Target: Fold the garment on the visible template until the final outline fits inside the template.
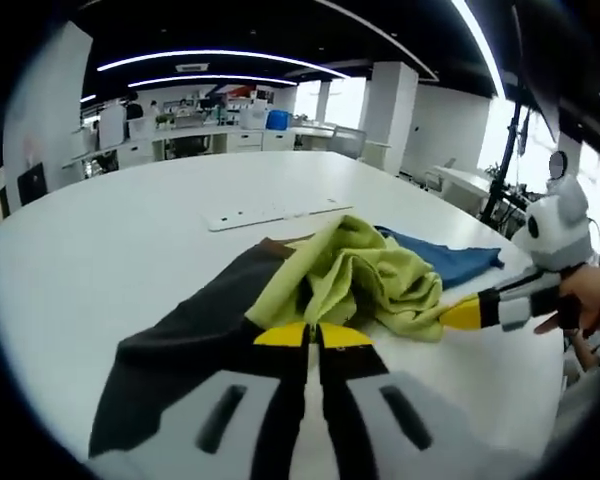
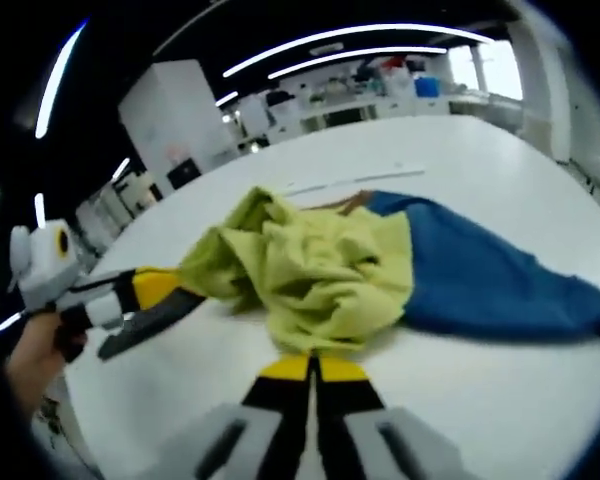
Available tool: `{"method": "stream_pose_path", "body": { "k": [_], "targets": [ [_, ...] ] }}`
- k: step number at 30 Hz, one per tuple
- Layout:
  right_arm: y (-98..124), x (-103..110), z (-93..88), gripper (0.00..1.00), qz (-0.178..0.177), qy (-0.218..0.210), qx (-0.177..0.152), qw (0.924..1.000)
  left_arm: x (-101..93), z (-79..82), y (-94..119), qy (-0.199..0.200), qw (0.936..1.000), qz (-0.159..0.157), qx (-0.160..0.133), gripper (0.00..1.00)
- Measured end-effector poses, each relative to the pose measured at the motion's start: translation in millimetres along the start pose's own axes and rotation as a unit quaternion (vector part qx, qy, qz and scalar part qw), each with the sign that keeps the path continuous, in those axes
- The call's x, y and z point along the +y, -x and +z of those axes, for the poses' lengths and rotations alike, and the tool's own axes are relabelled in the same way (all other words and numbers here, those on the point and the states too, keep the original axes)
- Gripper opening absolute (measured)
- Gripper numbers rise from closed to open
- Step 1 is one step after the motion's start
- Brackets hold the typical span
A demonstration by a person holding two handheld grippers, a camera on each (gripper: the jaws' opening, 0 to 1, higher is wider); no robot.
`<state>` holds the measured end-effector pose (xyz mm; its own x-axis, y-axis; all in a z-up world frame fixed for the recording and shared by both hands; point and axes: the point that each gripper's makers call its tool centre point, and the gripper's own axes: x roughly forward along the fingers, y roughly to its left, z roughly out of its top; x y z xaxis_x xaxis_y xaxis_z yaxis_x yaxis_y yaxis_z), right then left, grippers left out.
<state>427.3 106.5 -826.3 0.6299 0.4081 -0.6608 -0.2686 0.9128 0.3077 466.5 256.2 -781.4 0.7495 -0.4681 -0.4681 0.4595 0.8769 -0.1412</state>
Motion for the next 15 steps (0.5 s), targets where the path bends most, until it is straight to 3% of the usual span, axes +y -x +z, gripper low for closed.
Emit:
{"method": "stream_pose_path", "body": {
  "k": [15],
  "targets": [
    [46, -30, -8.0, 0.00, -0.008, 0.035, 0.003, 0.9994, -11.5, 9.7, 53, -0.012, 0.9999, 0.003, -0.007, 0.00]
  ]
}}
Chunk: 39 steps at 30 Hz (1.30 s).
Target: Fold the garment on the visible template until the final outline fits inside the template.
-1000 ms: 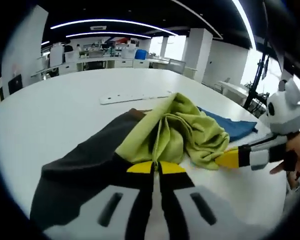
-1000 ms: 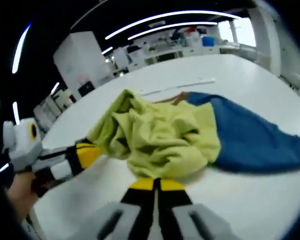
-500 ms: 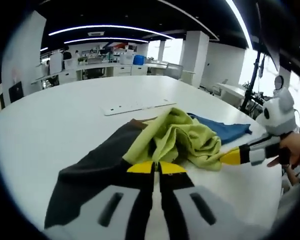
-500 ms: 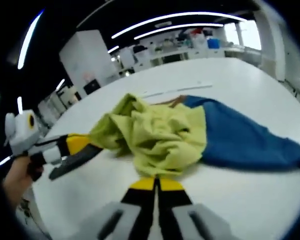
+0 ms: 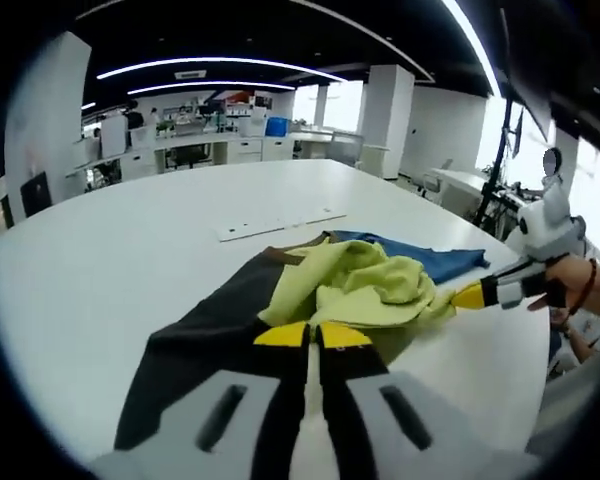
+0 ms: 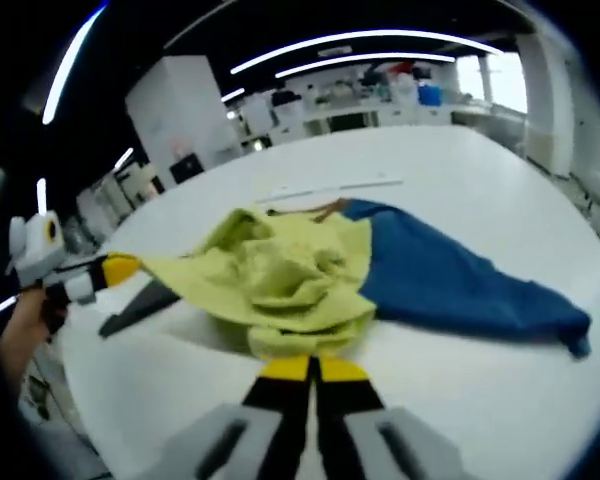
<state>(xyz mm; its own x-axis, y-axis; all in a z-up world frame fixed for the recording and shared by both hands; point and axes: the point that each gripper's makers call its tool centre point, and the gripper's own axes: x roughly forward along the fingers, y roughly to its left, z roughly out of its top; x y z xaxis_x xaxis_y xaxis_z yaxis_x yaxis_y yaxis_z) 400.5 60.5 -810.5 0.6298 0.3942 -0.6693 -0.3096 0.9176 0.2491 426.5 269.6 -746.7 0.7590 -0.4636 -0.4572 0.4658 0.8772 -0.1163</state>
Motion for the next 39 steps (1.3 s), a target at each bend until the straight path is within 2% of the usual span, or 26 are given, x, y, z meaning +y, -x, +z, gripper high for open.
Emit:
{"method": "stream_pose_path", "body": {
  "k": [11, 19, 21, 30, 39],
  "targets": [
    [36, -20, -18.1, 0.00, -0.012, 0.006, 0.004, 0.9999, -4.3, 9.9, 39, -0.006, 0.9999, 0.008, -0.014, 0.00],
    [57, -30, -20.4, 0.00, -0.018, 0.012, -0.004, 0.9998, 4.7, 8.7, 68, 0.009, 0.9994, 0.026, -0.019, 0.00],
    [62, -29, -20.1, 0.00, -0.009, -0.003, -0.006, 0.9999, 4.6, 7.2, 76, 0.009, 0.9994, 0.028, -0.019, 0.00],
    [92, -32, -11.0, 0.00, -0.003, 0.005, -0.021, 0.9998, 2.3, -12.1, 111, 0.017, 0.9990, 0.042, -0.006, 0.00],
    [116, -31, -11.7, 0.00, -0.003, 0.021, -0.031, 0.9993, -17.1, -35.5, 132, 0.029, 0.9989, 0.034, 0.014, 0.00]
  ]
}}
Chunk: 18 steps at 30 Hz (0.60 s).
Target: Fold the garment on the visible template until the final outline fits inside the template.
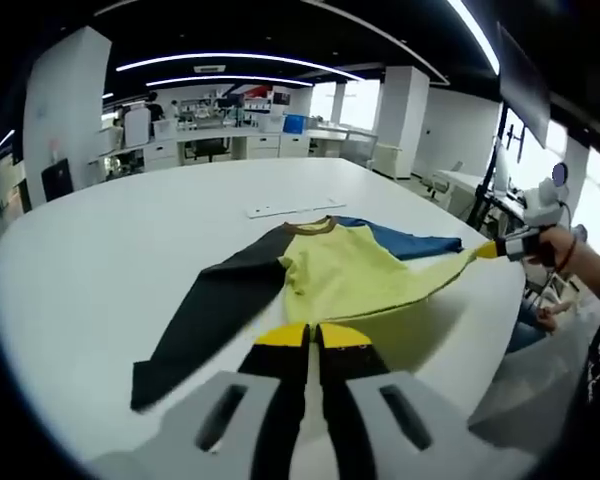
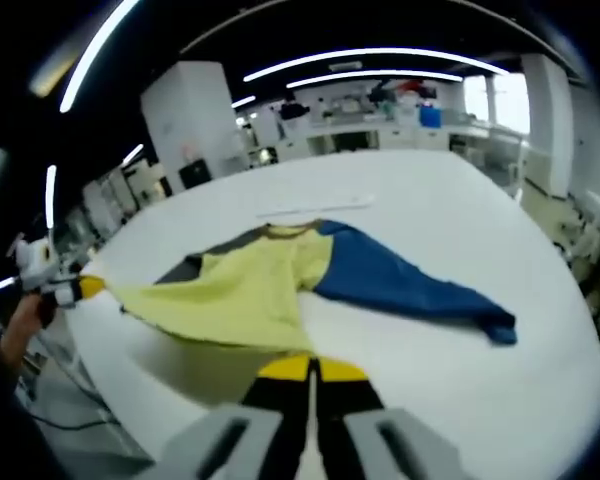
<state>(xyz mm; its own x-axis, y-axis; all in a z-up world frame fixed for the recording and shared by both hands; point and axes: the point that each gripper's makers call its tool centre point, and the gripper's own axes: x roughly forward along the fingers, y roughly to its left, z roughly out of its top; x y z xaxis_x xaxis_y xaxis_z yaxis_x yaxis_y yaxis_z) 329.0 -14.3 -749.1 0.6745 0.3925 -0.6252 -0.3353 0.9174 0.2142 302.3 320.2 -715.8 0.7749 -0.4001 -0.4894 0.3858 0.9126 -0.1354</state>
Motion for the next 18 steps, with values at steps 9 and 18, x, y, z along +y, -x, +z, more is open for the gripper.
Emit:
{"method": "stream_pose_path", "body": {
  "k": [9, 18],
  "targets": [
    [20, 2, -11.7, 0.00, -0.005, 0.015, 0.000, 0.9999, -19.4, -25.4, 15, 0.004, 0.9995, -0.015, 0.027, 0.00],
    [29, 2, -38.9, 0.00, -0.014, 0.061, 0.025, 0.9977, -34.2, -56.5, 25, 0.008, 0.9976, -0.030, 0.062, 0.00]
  ]
}}
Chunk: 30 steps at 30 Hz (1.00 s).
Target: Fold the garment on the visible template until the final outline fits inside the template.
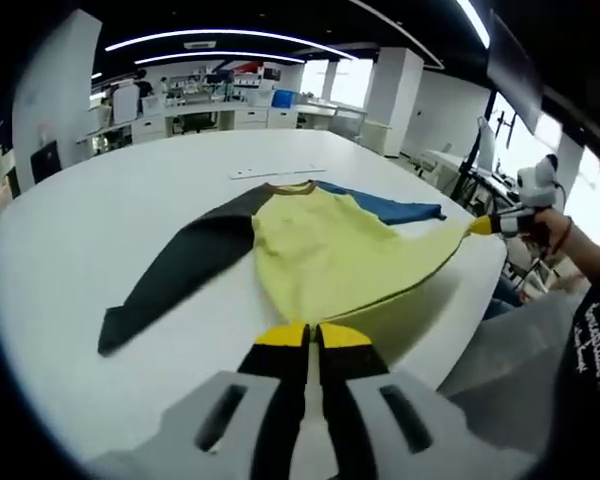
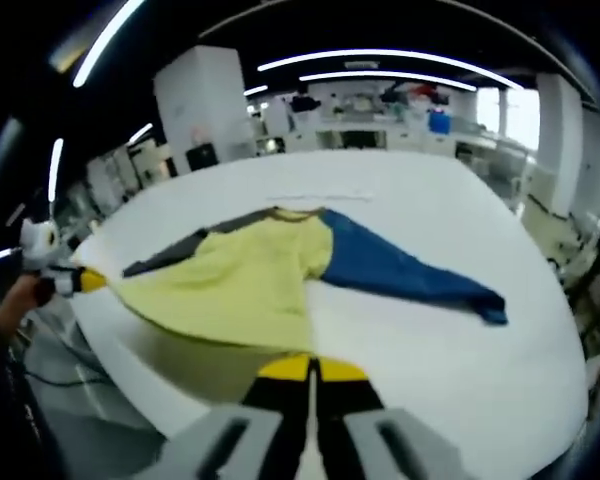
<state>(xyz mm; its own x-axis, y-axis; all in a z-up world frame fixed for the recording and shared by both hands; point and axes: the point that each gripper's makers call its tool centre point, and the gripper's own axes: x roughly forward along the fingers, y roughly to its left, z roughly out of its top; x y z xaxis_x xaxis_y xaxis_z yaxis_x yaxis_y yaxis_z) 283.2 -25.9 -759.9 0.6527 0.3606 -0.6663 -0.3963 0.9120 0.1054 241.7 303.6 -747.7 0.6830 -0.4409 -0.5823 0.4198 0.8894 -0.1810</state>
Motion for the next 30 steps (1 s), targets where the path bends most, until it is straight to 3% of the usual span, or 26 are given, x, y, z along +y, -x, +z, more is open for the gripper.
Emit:
{"method": "stream_pose_path", "body": {
  "k": [12, 16, 24, 30],
  "targets": [
    [-7, 12, -47.7, 0.00, 0.007, 0.045, 0.045, 0.9980, -5.4, -52.9, 0, 0.018, 0.9983, 0.001, 0.055, 0.00],
    [-11, 17, -69.0, 0.00, 0.017, 0.041, 0.071, 0.9964, -2.3, -68.7, -3, 0.004, 0.9967, 0.009, 0.080, 0.00],
    [-17, 19, -93.4, 0.00, 0.027, 0.034, 0.101, 0.9940, -4.5, -81.4, -4, 0.007, 0.9950, 0.014, 0.099, 0.00],
    [-21, 21, -100.2, 0.00, 0.029, 0.032, 0.110, 0.9930, -3.0, -90.5, -3, 0.005, 0.9933, 0.017, 0.114, 0.00]
  ]
}}
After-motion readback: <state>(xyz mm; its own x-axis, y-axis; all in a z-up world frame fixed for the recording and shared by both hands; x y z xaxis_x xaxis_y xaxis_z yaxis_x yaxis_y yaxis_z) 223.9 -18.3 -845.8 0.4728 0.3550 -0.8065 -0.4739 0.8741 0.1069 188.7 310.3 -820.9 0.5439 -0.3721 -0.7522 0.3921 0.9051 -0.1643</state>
